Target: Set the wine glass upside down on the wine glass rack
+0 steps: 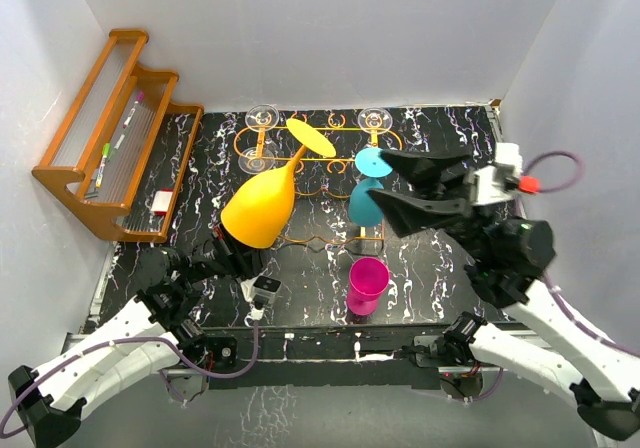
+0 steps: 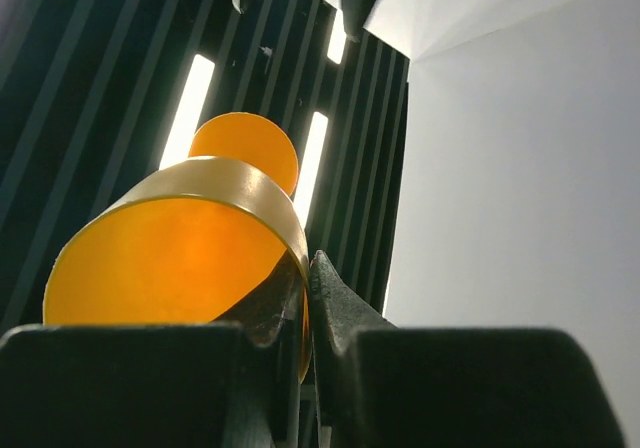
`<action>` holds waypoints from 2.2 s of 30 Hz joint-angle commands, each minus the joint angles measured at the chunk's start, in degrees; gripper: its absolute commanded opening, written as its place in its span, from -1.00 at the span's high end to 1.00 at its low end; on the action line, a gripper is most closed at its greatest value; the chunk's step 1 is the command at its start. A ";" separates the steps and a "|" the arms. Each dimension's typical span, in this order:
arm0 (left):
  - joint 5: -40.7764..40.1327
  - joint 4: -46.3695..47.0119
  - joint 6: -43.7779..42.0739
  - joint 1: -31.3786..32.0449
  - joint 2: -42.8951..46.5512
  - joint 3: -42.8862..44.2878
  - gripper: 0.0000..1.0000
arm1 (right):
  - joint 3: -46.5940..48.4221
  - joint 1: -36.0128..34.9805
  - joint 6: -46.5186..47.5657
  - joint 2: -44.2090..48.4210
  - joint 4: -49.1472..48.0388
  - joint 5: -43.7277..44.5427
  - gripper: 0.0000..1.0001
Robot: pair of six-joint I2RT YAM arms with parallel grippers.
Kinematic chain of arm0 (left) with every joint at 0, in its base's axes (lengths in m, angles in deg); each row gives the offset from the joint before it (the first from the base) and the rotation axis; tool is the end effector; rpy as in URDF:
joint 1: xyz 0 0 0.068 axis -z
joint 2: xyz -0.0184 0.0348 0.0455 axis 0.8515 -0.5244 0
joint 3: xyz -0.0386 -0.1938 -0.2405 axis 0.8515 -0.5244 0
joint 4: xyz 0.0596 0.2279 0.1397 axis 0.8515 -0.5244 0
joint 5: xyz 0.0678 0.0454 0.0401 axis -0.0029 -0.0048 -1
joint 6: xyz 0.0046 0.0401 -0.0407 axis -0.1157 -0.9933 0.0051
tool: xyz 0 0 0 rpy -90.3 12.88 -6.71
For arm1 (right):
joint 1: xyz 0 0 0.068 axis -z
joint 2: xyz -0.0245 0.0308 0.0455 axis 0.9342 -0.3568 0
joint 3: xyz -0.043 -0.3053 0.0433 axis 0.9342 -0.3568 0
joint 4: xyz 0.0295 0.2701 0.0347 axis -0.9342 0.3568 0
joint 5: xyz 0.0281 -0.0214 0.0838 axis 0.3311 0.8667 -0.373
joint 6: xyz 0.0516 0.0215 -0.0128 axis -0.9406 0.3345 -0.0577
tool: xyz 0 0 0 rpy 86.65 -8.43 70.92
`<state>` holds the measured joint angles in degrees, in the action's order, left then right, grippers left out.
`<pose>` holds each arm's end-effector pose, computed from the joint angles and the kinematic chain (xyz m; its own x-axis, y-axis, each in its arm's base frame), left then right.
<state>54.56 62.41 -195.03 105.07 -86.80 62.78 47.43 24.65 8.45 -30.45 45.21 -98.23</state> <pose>0.0665 -0.0998 0.3883 0.5987 0.4867 0.6362 -0.7933 0.2509 0.5547 0.0738 0.0840 0.4860 0.1266 0.6363 -0.7610 -0.9107 0.3787 0.1651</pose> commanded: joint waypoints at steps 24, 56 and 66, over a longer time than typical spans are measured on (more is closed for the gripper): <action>7.73 2.72 -0.56 -0.82 -5.20 2.38 1.00 | 2.50 0.03 -21.29 -28.25 -50.02 -17.37 -0.45; 6.71 0.97 -1.82 -0.91 -4.34 1.57 0.34 | 5.01 -3.92 -21.15 -30.27 -49.38 -13.23 0.84; 6.93 1.30 -0.03 -0.91 -1.35 -1.63 -0.25 | 9.20 -3.89 -4.40 -17.56 -23.41 -6.35 0.84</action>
<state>61.01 62.37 -195.90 104.35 -89.86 62.62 52.96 20.82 -4.05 -51.35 11.55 -107.84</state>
